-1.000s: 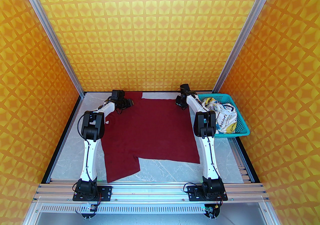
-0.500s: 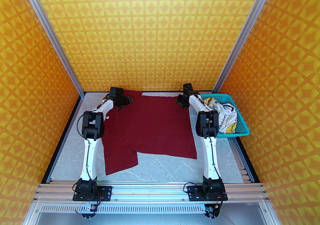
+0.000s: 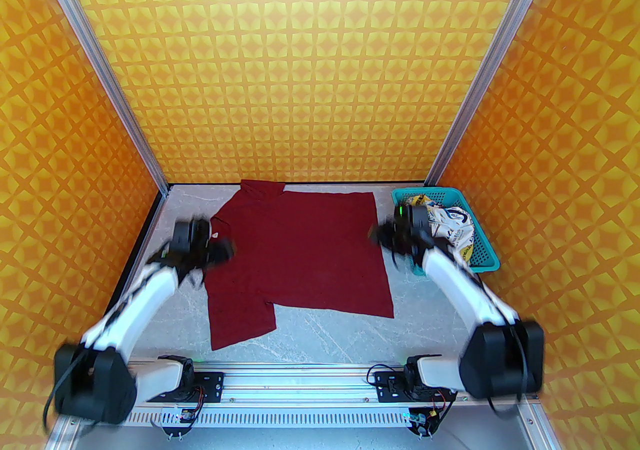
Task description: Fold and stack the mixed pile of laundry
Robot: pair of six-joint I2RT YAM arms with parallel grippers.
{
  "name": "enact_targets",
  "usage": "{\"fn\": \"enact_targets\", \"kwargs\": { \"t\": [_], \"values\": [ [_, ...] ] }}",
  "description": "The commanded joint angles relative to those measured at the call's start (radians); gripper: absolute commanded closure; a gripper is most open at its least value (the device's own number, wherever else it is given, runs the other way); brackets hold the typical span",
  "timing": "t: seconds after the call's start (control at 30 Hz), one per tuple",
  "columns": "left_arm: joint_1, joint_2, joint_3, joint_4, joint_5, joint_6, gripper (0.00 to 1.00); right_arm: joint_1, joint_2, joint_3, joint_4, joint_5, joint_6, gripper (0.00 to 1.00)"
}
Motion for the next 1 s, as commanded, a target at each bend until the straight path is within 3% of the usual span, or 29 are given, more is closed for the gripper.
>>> {"fn": "enact_targets", "kwargs": {
  "t": [0.0,0.43,0.57,0.67,0.77,0.87,0.97],
  "values": [
    [-0.001,-0.090,-0.097,-0.142,-0.102,-0.108,0.40,0.004,-0.132,-0.099,-0.101,0.002,-0.009,0.63],
    [-0.054,-0.020,-0.272,-0.032,-0.080,-0.180,0.38,0.004,-0.259,-0.251,-0.250,-0.061,-0.009,0.60],
    [-0.115,0.076,-0.267,0.006,-0.078,-0.214,0.44,0.004,-0.255,-0.237,-0.265,-0.059,0.004,0.61],
    [-0.162,0.113,-0.264,0.038,-0.078,-0.248,0.53,0.004,-0.254,-0.226,-0.289,-0.026,0.013,0.60],
    [-0.172,0.122,-0.265,0.053,-0.078,-0.256,0.73,0.001,-0.251,-0.233,-0.296,0.010,0.044,0.61],
    [-0.171,0.081,-0.270,0.054,-0.078,-0.254,0.90,-0.006,-0.244,-0.258,-0.274,0.017,0.092,0.65],
    [-0.173,0.005,-0.268,0.053,-0.078,-0.239,1.00,-0.020,-0.234,-0.279,-0.257,0.035,0.133,0.66]
  ]
}}
